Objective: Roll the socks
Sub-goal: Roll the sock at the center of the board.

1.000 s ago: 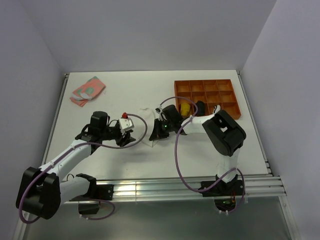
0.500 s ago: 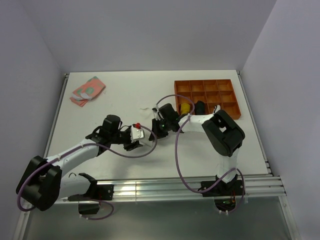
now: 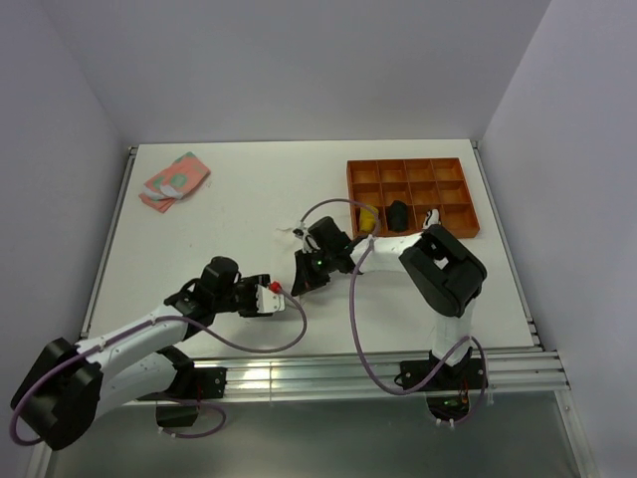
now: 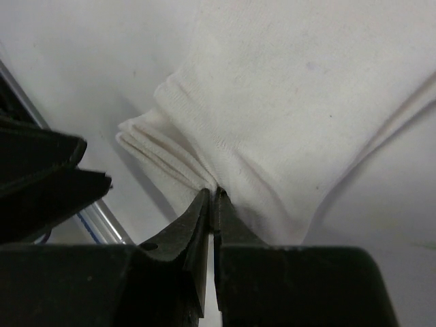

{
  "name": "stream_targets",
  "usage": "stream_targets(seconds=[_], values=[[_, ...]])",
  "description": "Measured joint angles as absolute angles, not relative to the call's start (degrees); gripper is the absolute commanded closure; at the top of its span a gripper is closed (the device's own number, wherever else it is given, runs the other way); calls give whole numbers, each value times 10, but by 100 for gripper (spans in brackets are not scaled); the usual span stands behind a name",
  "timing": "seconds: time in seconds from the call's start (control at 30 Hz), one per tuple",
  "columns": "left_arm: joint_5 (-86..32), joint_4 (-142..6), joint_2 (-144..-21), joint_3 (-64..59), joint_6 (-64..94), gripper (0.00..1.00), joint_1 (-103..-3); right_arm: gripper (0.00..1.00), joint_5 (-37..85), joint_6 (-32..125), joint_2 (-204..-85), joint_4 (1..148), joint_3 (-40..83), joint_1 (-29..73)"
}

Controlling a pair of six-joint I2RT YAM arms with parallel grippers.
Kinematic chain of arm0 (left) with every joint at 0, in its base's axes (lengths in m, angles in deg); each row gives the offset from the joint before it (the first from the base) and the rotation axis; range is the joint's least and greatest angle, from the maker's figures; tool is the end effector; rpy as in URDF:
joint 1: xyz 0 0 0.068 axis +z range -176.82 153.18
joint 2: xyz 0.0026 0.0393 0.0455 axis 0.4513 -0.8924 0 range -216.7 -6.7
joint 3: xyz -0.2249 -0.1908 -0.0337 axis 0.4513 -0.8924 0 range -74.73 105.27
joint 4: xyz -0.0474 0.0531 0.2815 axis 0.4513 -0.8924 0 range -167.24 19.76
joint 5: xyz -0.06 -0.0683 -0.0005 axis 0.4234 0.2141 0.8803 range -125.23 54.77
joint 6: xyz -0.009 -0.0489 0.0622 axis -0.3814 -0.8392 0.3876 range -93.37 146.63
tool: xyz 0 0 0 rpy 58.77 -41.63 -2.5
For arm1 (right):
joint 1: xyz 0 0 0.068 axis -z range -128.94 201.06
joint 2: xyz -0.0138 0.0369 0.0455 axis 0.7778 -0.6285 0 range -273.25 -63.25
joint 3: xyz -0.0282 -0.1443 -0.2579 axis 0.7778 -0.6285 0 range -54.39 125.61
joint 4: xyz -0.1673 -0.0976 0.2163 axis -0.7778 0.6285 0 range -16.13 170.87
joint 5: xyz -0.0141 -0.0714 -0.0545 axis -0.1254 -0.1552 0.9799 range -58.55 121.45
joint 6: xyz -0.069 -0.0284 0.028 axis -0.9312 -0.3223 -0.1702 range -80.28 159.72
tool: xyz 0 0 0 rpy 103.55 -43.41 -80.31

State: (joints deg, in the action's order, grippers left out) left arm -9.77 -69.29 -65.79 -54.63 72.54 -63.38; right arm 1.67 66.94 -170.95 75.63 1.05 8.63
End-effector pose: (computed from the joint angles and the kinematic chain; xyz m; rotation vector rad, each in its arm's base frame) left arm 0.1679 -0.1611 0.1508 1.6143 1.4783 -0.4033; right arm 0.2741 0.2968 0.0994 -0.5902 2.6539 1.0934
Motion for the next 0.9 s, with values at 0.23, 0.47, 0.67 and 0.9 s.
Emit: stream_targets(seconds=[0.23,0.47,0.67,0.9], values=[[-137,-730,-558,-602,766,49,-634,100,-3,669,-1725,783,40,19],[-130,-768,-547,-603,782,50,-647,100,-24,669,-1733,803,50,18],[-107,-796,-549,-595,782,51,-680,100,-30,671,-1737,830,60,23],[-90,-809,-553,-587,780,51,-713,100,-40,678,-1744,840,66,26]])
